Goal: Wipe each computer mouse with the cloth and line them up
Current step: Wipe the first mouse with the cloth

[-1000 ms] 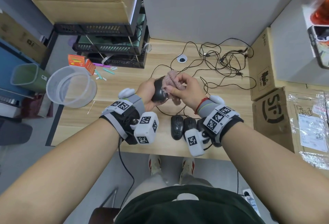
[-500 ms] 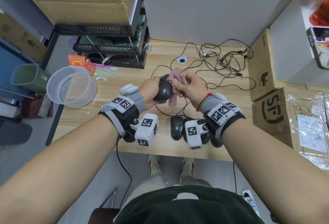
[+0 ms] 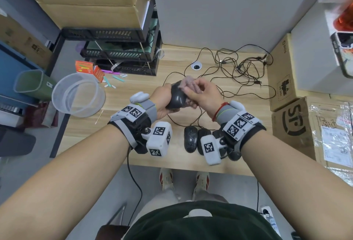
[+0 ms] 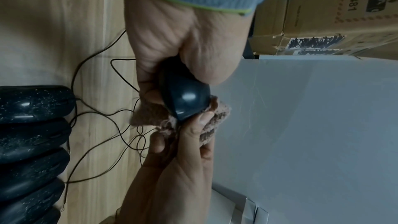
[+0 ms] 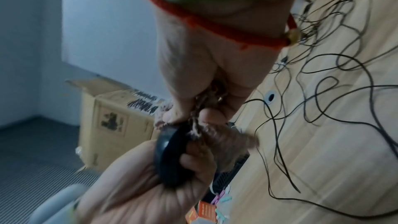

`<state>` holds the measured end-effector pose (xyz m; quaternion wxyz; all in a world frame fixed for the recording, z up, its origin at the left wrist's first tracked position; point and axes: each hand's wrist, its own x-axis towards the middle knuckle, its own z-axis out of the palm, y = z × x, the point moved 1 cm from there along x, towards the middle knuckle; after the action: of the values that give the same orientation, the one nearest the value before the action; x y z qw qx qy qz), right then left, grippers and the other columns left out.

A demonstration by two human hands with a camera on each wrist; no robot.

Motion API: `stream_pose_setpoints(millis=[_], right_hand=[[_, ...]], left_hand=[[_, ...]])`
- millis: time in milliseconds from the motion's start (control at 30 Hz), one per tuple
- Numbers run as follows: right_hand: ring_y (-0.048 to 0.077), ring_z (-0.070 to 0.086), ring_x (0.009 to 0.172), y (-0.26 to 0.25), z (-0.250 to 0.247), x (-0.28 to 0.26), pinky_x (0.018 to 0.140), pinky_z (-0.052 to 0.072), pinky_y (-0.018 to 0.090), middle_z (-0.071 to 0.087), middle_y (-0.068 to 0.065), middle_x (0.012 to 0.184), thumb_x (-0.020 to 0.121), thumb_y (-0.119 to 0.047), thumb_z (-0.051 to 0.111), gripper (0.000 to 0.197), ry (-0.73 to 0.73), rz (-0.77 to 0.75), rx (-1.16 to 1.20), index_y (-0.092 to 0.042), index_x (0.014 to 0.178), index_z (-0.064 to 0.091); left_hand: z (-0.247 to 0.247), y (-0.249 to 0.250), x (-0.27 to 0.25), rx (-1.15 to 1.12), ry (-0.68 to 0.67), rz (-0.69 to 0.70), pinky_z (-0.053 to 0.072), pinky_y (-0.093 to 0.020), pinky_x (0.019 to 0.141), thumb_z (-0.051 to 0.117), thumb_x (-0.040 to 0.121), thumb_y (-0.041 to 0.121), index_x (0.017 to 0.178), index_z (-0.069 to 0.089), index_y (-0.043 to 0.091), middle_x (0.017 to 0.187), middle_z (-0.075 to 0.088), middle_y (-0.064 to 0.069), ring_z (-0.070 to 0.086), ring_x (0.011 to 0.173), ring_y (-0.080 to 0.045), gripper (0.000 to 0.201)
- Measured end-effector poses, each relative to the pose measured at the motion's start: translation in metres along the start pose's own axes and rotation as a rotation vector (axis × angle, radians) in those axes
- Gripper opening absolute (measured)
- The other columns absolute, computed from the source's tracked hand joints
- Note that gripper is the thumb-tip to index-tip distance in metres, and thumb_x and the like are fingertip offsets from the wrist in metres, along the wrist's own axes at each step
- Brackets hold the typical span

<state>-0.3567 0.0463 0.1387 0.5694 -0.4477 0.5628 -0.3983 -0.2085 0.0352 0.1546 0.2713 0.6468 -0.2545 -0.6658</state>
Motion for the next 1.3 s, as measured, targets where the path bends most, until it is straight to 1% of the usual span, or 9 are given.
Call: stream_pose_setpoints(millis=[233,367,467,533,567,700,900,1067,1300], right_hand=[[0.018,0.057,0.047,0.003,-0.008,0.009,0.05,0.048,0.033,0.06,0.007,0.065,0.096,-0.018,0.065,0.02,0.035,0.049,-0.047,-0.009,0.087,0.05],[0.032,0.067,0.059,0.006,-0.013,0.018,0.067,0.058,0.059,0.068,0.013,0.071,0.091,-0.04,0.059,0.022,0.101,0.076,-0.191,-0.021,0.091,0.049],[0.019,0.069,0.076,0.001,-0.01,0.02,0.079,0.058,0.045,0.066,0.004,0.079,0.086,-0.05,0.06,0.019,0.139,0.006,-0.355,-0.035,0.084,0.049],[-0.004,0.059,0.061,-0.009,-0.006,0.015,0.066,0.049,0.015,0.061,-0.005,0.071,0.096,-0.035,0.058,0.014,0.123,-0.05,-0.394,-0.022,0.096,0.051],[-0.005,0.057,0.056,-0.011,-0.004,0.014,0.057,0.042,0.012,0.06,-0.005,0.071,0.099,-0.03,0.055,0.016,0.114,-0.078,-0.416,-0.015,0.1,0.051],[0.014,0.053,0.079,-0.013,0.001,0.013,0.067,0.036,0.022,0.055,0.002,0.093,0.096,-0.03,0.06,0.019,0.068,-0.222,-0.567,-0.016,0.088,0.052],[0.013,0.057,0.069,-0.015,-0.009,0.017,0.06,0.042,0.019,0.062,-0.002,0.088,0.084,-0.031,0.076,0.031,0.12,-0.188,-0.526,-0.015,0.104,0.059],[0.006,0.064,0.072,-0.013,-0.006,0.021,0.072,0.054,0.027,0.068,-0.011,0.076,0.084,-0.041,0.071,0.012,0.166,-0.173,-0.507,-0.034,0.075,0.067],[0.011,0.06,0.061,-0.018,-0.003,0.014,0.063,0.046,0.023,0.065,-0.004,0.067,0.077,-0.028,0.083,0.02,-0.011,-0.157,-0.474,-0.016,0.075,0.067]], left_hand=[[-0.004,0.001,-0.001,0.082,-0.048,-0.005,0.05,-0.027,0.053,0.03,0.108,0.036,0.115,0.056,0.012,0.088,0.062,-0.01,0.06,0.072,-0.021,0.036],[-0.002,0.002,0.001,0.113,-0.058,-0.013,0.052,-0.03,0.058,0.033,0.107,0.044,0.128,0.057,0.011,0.091,0.066,-0.007,0.063,0.074,-0.021,0.046],[-0.002,0.005,-0.003,-0.007,-0.141,-0.094,0.057,-0.033,0.06,0.037,0.105,0.049,0.131,0.059,0.012,0.1,0.071,-0.01,0.069,0.076,-0.026,0.05],[-0.002,0.008,-0.005,-0.078,-0.189,-0.124,0.058,-0.033,0.064,0.033,0.105,0.052,0.123,0.063,0.011,0.097,0.072,-0.012,0.068,0.075,-0.03,0.053],[-0.002,0.009,-0.004,-0.086,-0.197,-0.122,0.056,-0.032,0.067,0.029,0.106,0.053,0.116,0.064,0.012,0.092,0.072,-0.011,0.067,0.075,-0.029,0.055],[-0.005,0.01,0.001,-0.048,-0.186,-0.104,0.05,-0.03,0.067,0.023,0.106,0.055,0.109,0.064,0.015,0.085,0.07,-0.01,0.064,0.071,-0.026,0.057],[-0.003,0.003,0.005,0.047,-0.24,-0.061,0.056,-0.034,0.064,0.033,0.103,0.059,0.133,0.054,0.017,0.104,0.073,-0.013,0.071,0.072,-0.028,0.055],[0.001,0.005,0.006,-0.072,-0.236,-0.054,0.061,-0.039,0.063,0.037,0.103,0.058,0.137,0.053,0.014,0.115,0.068,-0.019,0.074,0.081,-0.033,0.058],[-0.004,0.007,0.008,-0.086,-0.187,-0.085,0.057,-0.032,0.058,0.025,0.103,0.062,0.117,0.061,0.006,0.081,0.068,-0.015,0.064,0.059,-0.027,0.068]])
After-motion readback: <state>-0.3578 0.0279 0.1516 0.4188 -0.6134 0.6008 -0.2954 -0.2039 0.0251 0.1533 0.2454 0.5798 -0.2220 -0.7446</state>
